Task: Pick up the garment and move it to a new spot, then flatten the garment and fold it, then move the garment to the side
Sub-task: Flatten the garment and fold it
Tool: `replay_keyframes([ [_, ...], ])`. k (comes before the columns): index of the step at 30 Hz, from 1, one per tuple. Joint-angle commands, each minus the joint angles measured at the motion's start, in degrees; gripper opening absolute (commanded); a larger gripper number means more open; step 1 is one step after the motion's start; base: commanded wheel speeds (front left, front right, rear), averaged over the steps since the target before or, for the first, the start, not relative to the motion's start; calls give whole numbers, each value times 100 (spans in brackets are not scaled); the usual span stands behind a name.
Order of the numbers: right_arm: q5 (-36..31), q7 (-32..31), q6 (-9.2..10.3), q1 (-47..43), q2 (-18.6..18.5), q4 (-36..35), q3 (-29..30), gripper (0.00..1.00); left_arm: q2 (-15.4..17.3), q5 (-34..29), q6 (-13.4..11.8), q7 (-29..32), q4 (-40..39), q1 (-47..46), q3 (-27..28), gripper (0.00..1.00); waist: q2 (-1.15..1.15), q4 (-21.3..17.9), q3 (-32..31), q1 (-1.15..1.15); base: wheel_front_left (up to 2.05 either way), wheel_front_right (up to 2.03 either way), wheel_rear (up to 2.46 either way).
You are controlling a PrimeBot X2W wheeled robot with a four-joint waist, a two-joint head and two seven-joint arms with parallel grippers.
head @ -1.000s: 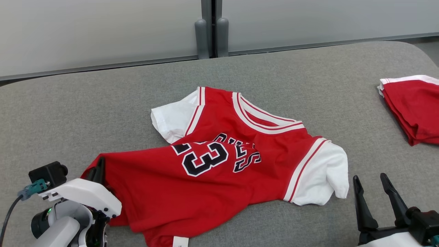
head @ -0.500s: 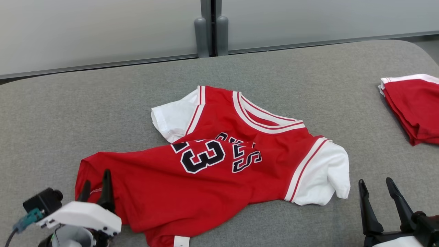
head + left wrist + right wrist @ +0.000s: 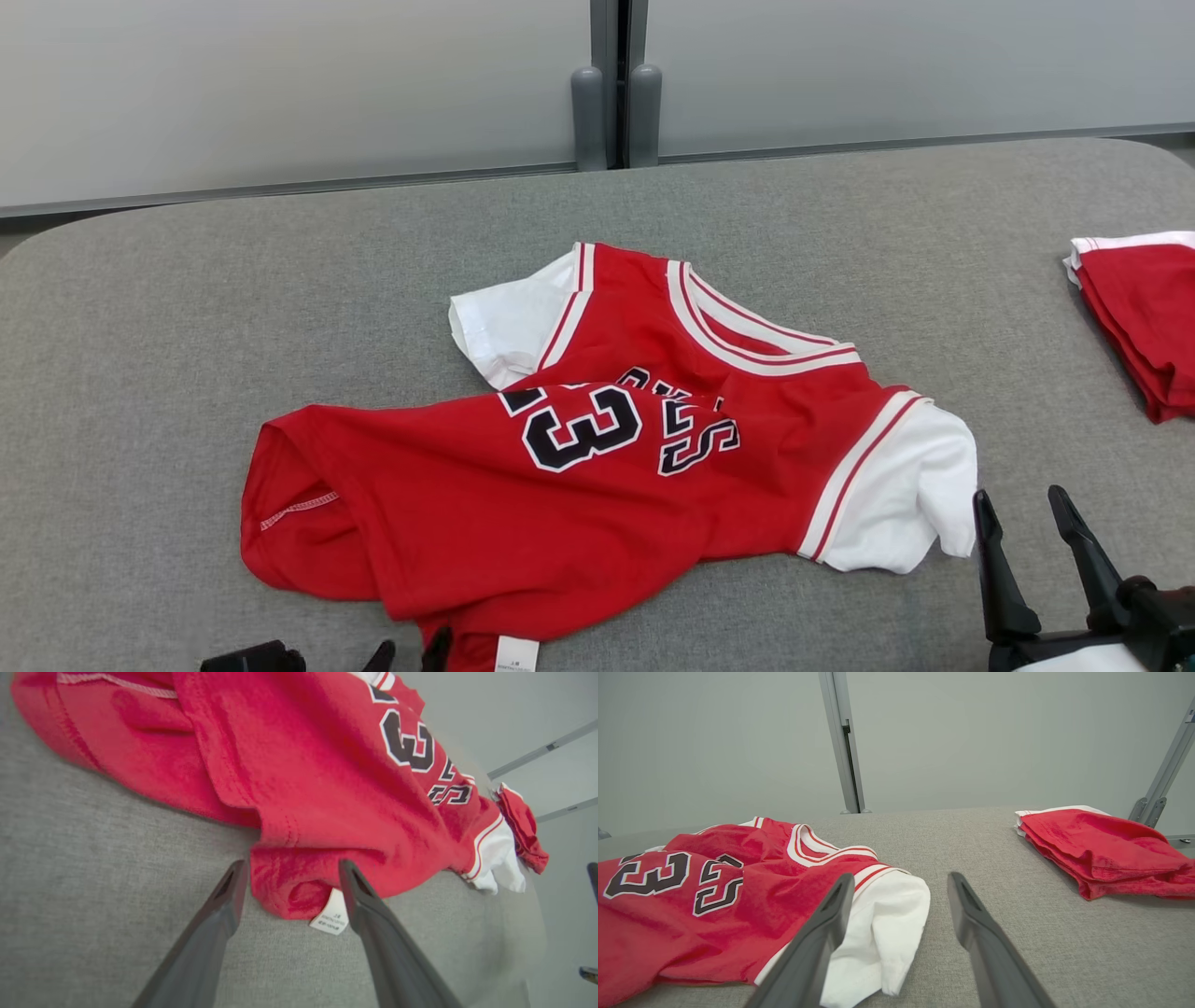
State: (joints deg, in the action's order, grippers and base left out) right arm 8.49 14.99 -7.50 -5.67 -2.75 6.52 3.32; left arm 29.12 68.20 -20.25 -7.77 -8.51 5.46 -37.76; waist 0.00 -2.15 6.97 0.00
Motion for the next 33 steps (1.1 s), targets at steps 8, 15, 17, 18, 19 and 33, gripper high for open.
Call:
replay_keyframes([
  [8,-20,29,2,93,-30,6,-49,100,-164,31,270,423,737,-288,-377,100,0,-52,117,0,0,0,0],
  [15,-8,29,2,58,-29,20,1,100,-385,106,613,483,1162,-475,-479,0,0,-94,119,0,0,0,0],
  [17,7,29,2,16,-29,29,32,100,-363,118,713,480,1141,-483,-467,0,0,-58,91,0,0,0,0],
  [18,12,29,2,-11,-29,33,42,100,-308,82,740,513,1111,-484,-496,0,0,-30,72,0,0,0,0],
  [19,10,28,2,-30,-27,37,38,100,-251,43,756,515,1061,-472,-506,0,0,-5,53,0,0,0,0],
  [33,-42,29,2,-115,-29,53,35,100,1025,-622,440,1258,-792,-99,-1039,0,0,378,-179,0,0,0,0],
])
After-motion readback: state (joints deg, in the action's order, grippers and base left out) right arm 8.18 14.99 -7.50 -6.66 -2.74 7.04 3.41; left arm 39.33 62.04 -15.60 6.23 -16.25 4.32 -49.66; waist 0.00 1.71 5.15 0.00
